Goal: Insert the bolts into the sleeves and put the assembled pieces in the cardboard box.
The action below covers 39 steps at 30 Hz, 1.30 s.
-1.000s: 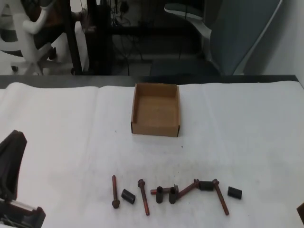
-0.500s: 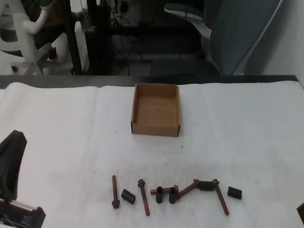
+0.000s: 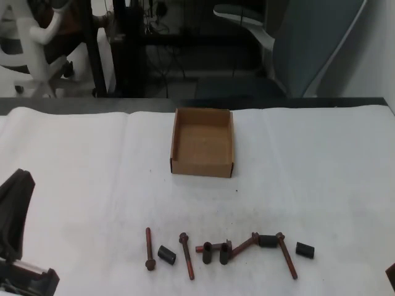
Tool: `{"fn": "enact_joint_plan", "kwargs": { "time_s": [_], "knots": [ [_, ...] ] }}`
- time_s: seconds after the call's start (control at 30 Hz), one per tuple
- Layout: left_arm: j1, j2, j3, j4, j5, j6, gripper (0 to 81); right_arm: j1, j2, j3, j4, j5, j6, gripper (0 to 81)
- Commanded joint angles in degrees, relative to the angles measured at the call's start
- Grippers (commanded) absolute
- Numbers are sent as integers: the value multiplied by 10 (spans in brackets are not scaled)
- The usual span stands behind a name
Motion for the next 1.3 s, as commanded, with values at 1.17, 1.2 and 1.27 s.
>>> {"fn": "enact_joint_plan", "kwargs": {
  "time_s": [1.17, 1.2, 1.27],
  "knots": [
    [0, 2, -2, 98, -4, -96, 18, 0, 1, -6, -25, -1, 10, 4],
    [0, 2, -2, 101, -4, -96, 18, 0, 1, -6, -23, -1, 24, 4],
    [0, 2, -2, 108, -4, -96, 18, 0, 1, -6, -10, -1, 84, 4]
  ]
}}
